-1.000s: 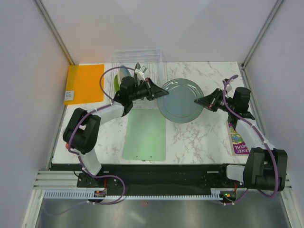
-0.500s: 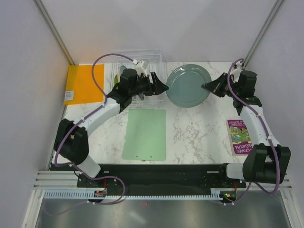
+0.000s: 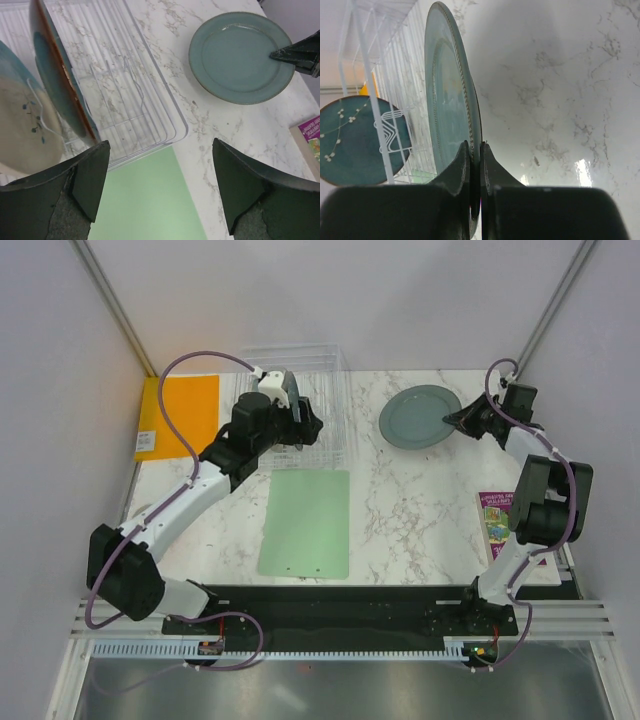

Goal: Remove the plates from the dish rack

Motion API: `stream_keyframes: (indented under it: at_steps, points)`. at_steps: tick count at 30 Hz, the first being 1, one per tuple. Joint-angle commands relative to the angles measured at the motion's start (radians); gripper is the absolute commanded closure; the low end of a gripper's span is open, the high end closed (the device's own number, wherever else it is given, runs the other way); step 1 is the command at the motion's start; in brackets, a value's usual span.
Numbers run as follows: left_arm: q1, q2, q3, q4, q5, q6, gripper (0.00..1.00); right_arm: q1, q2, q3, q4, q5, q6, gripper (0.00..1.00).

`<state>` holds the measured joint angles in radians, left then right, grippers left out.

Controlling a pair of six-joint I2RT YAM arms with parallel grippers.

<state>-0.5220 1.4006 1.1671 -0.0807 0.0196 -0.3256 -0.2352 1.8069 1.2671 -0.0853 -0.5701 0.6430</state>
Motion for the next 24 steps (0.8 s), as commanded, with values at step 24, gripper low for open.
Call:
stream_keyframes:
  at_steps: [24]
  points:
    - [0.002, -0.106, -0.064, -0.057, -0.053, 0.037, 0.11, 0.007, 0.040, -0.219, -0.100, -0.038, -0.108, 0.67]
